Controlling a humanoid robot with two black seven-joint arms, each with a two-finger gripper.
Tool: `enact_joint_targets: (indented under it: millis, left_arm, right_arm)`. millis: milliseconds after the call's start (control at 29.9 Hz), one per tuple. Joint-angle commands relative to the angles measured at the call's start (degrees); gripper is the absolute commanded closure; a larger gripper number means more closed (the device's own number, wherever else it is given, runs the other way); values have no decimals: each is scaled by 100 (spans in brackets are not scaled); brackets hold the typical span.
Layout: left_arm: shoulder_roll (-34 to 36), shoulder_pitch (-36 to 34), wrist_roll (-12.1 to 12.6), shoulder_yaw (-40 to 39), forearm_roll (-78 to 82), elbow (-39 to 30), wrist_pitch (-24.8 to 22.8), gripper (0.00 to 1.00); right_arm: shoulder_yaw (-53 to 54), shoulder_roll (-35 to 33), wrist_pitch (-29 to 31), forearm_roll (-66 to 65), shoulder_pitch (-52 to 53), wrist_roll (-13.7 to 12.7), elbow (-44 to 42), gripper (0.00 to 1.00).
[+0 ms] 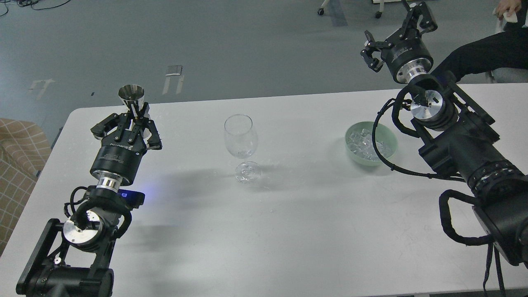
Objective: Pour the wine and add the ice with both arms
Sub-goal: 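Lift the jigger with the left gripper and carry it toward the wine glass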
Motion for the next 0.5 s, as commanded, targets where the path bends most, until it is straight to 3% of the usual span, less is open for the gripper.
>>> enact_joint_targets:
  millis: [0, 334, 468]
  left_arm:
    - [64, -23, 14, 229, 8, -35, 21, 81]
    - [47, -181, 146, 317, 421, -361, 311, 81]
    - [3, -357, 304, 641, 562, -413, 565, 81]
  right_arm:
    - [1, -75, 9, 0, -19, 6, 8, 0]
    - [1, -163, 9, 9, -54, -3, 17, 0]
    - [1, -163, 9, 9, -54, 6, 17, 0]
